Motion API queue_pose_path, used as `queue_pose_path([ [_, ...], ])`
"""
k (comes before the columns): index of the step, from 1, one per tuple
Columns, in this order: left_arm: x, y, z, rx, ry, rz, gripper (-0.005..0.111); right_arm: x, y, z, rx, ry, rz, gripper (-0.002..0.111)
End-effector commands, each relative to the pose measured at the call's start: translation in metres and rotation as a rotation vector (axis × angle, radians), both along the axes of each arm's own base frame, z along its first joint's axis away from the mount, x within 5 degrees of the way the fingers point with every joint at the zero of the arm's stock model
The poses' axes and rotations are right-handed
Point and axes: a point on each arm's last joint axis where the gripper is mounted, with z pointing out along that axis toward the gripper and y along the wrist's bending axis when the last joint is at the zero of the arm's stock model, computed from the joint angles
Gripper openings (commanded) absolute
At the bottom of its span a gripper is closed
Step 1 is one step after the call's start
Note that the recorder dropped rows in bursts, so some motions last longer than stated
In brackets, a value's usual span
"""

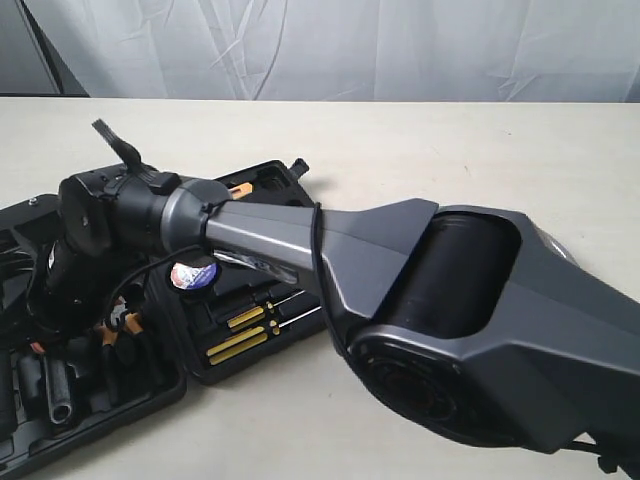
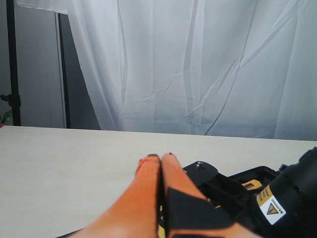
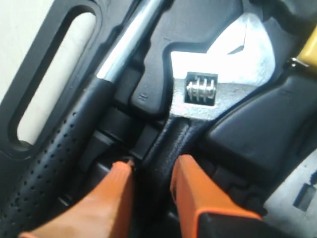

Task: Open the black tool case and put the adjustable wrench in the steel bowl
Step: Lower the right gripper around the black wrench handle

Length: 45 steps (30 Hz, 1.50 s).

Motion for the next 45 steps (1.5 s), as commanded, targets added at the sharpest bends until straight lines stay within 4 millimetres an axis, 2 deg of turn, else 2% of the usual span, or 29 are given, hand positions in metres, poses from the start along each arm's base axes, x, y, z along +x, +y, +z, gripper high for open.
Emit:
queue_pose_path([
  [1,0.000,0.000,-0.001,0.001,-0.003,-0.005,0.000,-0.002,-0.001,-0.021,-0.037,0.046,-0.003,0.029],
  [3,0.000,0.000,-0.001,0.001,-0.003,-0.005,0.000,-0.002,-0.001,-0.021,-0.035,0.045,-0.004,0.023],
  [6,0.000,0.000,-0.001,0.001,-0.003,-0.005,0.000,-0.002,0.000,-0.016,-0.028,0.033,-0.001,-0.001],
  [15,0.000,0.000,-0.001,0.001,-0.003,-0.005,0.000,0.000,-0.001,0.006,-0.004,-0.021,0.020,-0.001],
  [23,0.000,0.000,-0.001,0.001,-0.003,-0.005,0.000,-0.001,0.000,0.007,0.012,0.066,-0.086,-0.001],
  [31,0.000,0.000,-0.001,0.001,-0.003,-0.005,0.000,-0.002,0.001,0.009,0.025,0.087,-0.093,-0.001],
  [34,0.000,0.000,-0.001,0.001,-0.003,-0.005,0.000,-0.003,0.001,0.015,0.014,0.087,-0.074,-0.001],
  [37,0.000,0.000,-0.001,0.001,-0.003,-0.005,0.000,-0.001,0.002,0.021,0.018,0.067,-0.066,0.009],
  [42,0.000,0.000,-0.001,0.001,-0.003,-0.005,0.000,0.001,0.001,0.022,0.008,0.039,-0.074,0.047],
  [43,0.000,0.000,-0.001,0.001,-0.003,-0.005,0.000,0.003,0.001,0.020,-0.003,0.033,-0.093,0.050],
  [45,0.000,0.000,-0.001,0.001,-0.003,-0.005,0.000,0.005,0.000,0.016,-0.014,0.028,-0.113,0.050],
])
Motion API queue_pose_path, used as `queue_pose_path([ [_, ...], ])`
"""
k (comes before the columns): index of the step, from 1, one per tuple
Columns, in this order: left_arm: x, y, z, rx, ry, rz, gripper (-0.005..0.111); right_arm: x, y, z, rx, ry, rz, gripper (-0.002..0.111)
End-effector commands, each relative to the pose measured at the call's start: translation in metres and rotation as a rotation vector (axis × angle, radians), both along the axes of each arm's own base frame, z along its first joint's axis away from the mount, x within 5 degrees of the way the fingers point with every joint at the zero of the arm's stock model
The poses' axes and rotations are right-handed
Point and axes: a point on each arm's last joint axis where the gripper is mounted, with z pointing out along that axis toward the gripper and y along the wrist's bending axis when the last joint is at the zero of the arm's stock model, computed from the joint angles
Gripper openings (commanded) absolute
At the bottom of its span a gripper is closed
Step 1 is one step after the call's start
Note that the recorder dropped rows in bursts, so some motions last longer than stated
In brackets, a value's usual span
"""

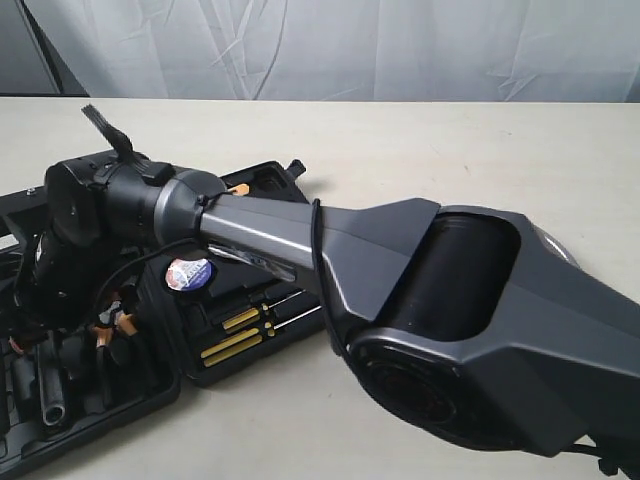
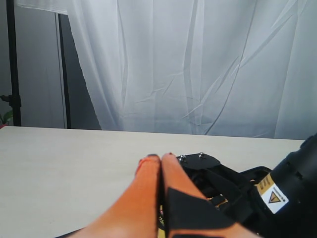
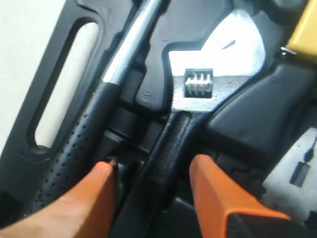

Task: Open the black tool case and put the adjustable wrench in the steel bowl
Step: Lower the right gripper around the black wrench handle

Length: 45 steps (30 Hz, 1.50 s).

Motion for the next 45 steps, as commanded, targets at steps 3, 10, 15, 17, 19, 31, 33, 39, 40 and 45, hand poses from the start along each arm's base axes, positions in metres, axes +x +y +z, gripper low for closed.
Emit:
queue_pose_path([
  [3,0.000,0.000,-0.001,-0.002,-0.003,-0.005,0.000,0.006,0.000,-0.009,-0.025,-0.031,-0.050,0.049],
  [10,0.000,0.000,-0.001,-0.002,-0.003,-0.005,0.000,0.004,0.001,-0.025,-0.032,0.020,-0.063,0.049],
  [15,0.000,0.000,-0.001,-0.002,-0.003,-0.005,0.000,0.005,0.001,-0.025,-0.035,0.006,-0.057,0.047],
  [17,0.000,0.000,-0.001,-0.002,-0.003,-0.005,0.000,0.004,0.001,-0.029,-0.054,0.017,-0.051,0.042],
  [19,0.000,0.000,-0.001,-0.002,-0.003,-0.005,0.000,0.003,-0.001,-0.033,-0.076,0.014,-0.026,0.031],
  [31,0.000,0.000,-0.001,-0.002,-0.003,-0.005,0.000,0.003,-0.002,-0.032,-0.094,0.002,-0.001,-0.001],
  [33,0.000,0.000,-0.001,-0.002,-0.003,-0.005,0.000,0.002,0.000,-0.026,-0.078,0.004,0.001,-0.001],
  [39,0.000,0.000,-0.001,-0.002,-0.001,-0.005,0.000,0.002,0.002,-0.016,-0.089,-0.052,0.016,0.021],
  [40,0.000,0.000,-0.001,-0.002,-0.001,-0.005,0.000,0.003,0.002,-0.016,-0.094,-0.055,0.011,0.030],
  [45,0.000,0.000,-0.001,-0.002,-0.001,-0.005,0.000,0.004,0.002,-0.016,-0.093,-0.060,-0.001,0.048],
])
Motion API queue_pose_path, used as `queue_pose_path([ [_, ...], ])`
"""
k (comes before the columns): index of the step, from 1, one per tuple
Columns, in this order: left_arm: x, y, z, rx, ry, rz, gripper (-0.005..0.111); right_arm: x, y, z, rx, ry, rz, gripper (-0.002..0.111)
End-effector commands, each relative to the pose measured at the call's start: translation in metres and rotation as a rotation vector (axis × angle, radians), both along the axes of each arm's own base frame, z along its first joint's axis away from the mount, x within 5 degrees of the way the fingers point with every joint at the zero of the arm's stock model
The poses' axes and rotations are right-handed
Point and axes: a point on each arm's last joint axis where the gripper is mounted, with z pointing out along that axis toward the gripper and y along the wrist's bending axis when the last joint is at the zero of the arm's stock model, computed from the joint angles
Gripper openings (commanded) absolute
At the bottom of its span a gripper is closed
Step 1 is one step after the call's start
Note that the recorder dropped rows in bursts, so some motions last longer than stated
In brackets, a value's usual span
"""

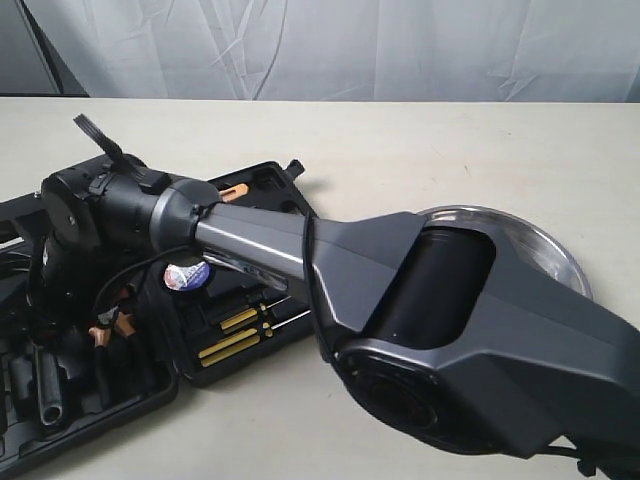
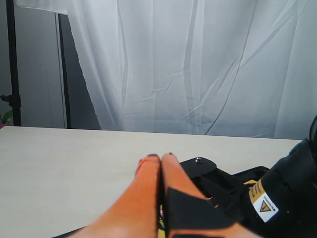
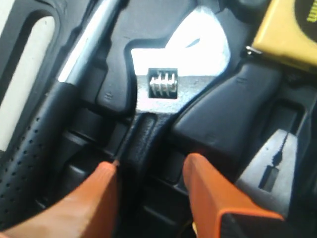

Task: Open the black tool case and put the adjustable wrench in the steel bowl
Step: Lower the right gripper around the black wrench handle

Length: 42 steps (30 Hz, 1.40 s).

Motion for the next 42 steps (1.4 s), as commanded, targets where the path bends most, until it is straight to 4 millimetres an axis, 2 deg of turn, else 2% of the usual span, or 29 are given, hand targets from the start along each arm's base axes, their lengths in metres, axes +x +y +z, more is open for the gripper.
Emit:
queue_pose_path([
  [1,0.000,0.000,-0.001,-0.002,-0.001,-0.005,0.000,-0.004,0.001,-0.005,-0.022,0.007,0.003,0.046],
  [5,0.000,0.000,-0.001,-0.002,-0.001,-0.005,0.000,-0.012,0.007,-0.004,0.000,-0.004,0.032,0.038],
  [16,0.000,0.000,-0.001,-0.002,-0.001,-0.005,0.000,-0.015,0.008,-0.018,-0.049,-0.033,0.007,0.038],
  [18,0.000,0.000,-0.001,-0.002,-0.001,-0.005,0.000,-0.009,0.001,-0.023,-0.122,-0.074,0.014,0.038],
  [21,0.000,0.000,-0.001,-0.002,-0.001,-0.005,0.000,0.007,-0.013,-0.029,-0.188,-0.044,-0.029,0.038],
  [27,0.000,0.000,-0.001,-0.002,-0.001,-0.005,0.000,0.033,-0.035,-0.030,-0.241,-0.007,-0.082,0.038],
  [34,0.000,0.000,-0.001,-0.002,-0.001,-0.005,0.000,0.035,-0.036,-0.030,-0.222,0.025,-0.097,0.038],
  [36,0.000,0.000,-0.001,-0.002,-0.001,-0.005,0.000,0.034,-0.032,-0.022,-0.179,0.049,-0.101,0.038],
  [39,0.000,0.000,-0.001,-0.002,-0.001,-0.005,0.000,0.037,-0.022,0.007,-0.092,0.025,-0.100,0.038],
  [42,0.000,0.000,-0.001,-0.002,-0.001,-0.005,0.000,0.030,-0.014,0.018,-0.049,0.005,-0.086,0.038],
])
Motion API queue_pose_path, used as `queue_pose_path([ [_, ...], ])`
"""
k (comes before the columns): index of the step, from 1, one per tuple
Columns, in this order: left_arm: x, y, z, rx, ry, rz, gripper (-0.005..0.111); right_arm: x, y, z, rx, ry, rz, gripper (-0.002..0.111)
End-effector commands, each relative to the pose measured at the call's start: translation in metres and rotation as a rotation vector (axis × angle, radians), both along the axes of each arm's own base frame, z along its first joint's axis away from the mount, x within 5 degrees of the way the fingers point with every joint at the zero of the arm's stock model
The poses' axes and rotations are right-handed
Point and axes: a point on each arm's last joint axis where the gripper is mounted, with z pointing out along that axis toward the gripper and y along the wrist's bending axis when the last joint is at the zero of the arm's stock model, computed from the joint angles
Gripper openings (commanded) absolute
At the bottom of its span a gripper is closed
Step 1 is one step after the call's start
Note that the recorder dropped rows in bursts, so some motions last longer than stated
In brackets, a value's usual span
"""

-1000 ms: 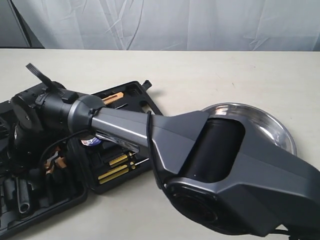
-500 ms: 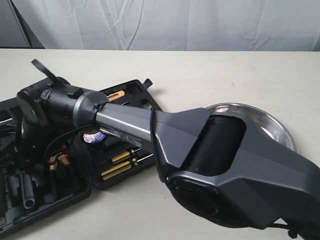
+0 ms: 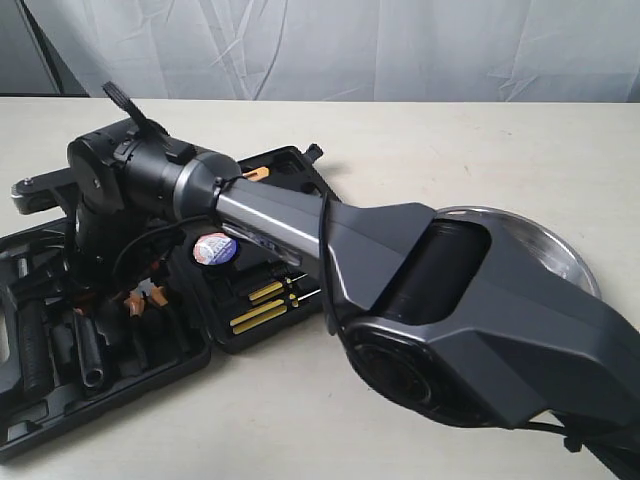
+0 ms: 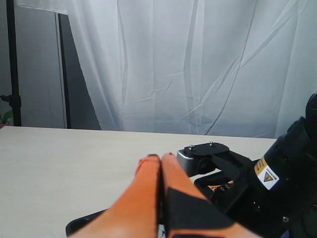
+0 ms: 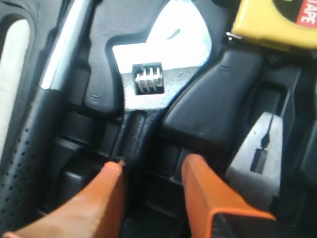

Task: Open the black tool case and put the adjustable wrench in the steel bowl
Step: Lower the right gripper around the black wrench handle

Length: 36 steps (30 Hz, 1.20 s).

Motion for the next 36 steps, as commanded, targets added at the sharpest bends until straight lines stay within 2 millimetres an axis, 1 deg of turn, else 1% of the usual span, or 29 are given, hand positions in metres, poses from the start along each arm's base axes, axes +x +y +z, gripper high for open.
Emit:
queue_pose_path([
  [1,0.000,0.000,-0.001,-0.002,-0.001,-0.005,0.000,-0.009,0.009,0.009,0.030,-0.023,0.025,0.038],
  [5,0.000,0.000,-0.001,-0.002,-0.001,-0.005,0.000,-0.016,0.016,0.008,0.037,-0.060,0.055,0.038],
  [6,0.000,0.000,-0.001,-0.002,-0.001,-0.005,0.000,-0.016,0.016,0.003,0.023,-0.070,0.056,0.038],
  [8,0.000,0.000,-0.001,-0.002,-0.001,-0.005,0.000,-0.014,0.015,0.000,0.004,-0.084,0.042,0.038],
  [13,0.000,0.000,-0.001,-0.002,-0.001,-0.005,0.000,-0.012,0.014,-0.002,-0.005,-0.102,0.042,0.038],
  [16,0.000,0.000,-0.001,-0.002,-0.001,-0.005,0.000,-0.012,0.015,-0.010,-0.014,-0.095,0.042,0.038],
  [17,0.000,0.000,-0.001,-0.002,-0.001,-0.005,0.000,-0.013,0.014,-0.016,-0.019,-0.082,0.041,0.038],
  [19,0.000,0.000,-0.001,-0.002,-0.001,-0.005,0.000,-0.014,0.015,-0.023,-0.023,-0.066,0.039,0.038],
  [23,0.000,0.000,-0.001,-0.002,-0.001,-0.005,0.000,-0.014,0.014,-0.034,-0.038,-0.051,0.038,0.038],
  [28,0.000,0.000,-0.001,-0.002,-0.001,-0.005,0.000,-0.012,0.012,-0.037,-0.065,-0.063,0.024,0.038],
  [30,0.000,0.000,-0.001,-0.002,-0.001,-0.005,0.000,-0.012,0.011,-0.038,-0.077,-0.067,0.026,0.033],
  [31,0.000,0.000,-0.001,-0.002,-0.001,-0.005,0.000,-0.012,0.010,-0.038,-0.086,-0.073,0.029,0.029],
  [33,0.000,0.000,-0.001,-0.002,-0.001,-0.005,0.000,-0.011,0.010,-0.038,-0.095,-0.077,0.031,0.015],
  [34,0.000,0.000,-0.001,-0.002,-0.001,-0.005,0.000,-0.011,0.009,-0.039,-0.098,-0.076,0.031,0.010],
  [35,0.000,0.000,-0.001,-0.002,-0.001,-0.005,0.000,-0.011,0.009,-0.039,-0.100,-0.078,0.033,0.006],
  [36,0.000,0.000,-0.001,-0.002,-0.001,-0.005,0.000,-0.011,0.009,-0.040,-0.104,-0.081,0.039,0.005],
])
